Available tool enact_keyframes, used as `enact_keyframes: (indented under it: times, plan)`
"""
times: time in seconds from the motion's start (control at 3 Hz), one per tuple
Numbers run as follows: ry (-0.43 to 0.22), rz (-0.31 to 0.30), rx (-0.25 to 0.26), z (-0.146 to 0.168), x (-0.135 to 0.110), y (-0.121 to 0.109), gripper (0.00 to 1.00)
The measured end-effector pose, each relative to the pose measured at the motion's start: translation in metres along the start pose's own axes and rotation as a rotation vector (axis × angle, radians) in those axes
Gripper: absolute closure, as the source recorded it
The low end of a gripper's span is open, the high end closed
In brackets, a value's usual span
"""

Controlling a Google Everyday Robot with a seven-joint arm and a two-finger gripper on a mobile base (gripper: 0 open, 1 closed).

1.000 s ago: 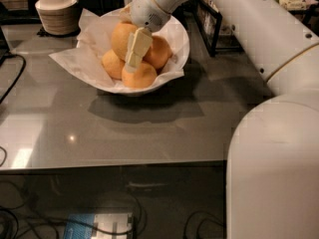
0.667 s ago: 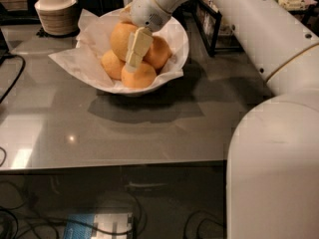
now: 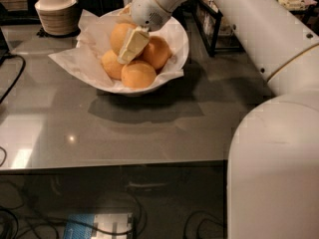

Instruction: Pick orange from white bowl

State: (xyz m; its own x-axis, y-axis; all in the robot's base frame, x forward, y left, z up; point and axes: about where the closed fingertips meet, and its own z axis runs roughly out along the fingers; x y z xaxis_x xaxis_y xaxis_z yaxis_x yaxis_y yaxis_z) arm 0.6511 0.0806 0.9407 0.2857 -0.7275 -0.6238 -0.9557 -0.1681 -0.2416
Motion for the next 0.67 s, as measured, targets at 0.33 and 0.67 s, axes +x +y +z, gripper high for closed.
enact_keyframes:
  times: [0.33,0.67]
  plan:
    - [0.0,0.0,0.0,0.0001,0.0,0.0,0.65]
    - [0.0,0.0,0.0,0.0001,0.0,0.0,0.88]
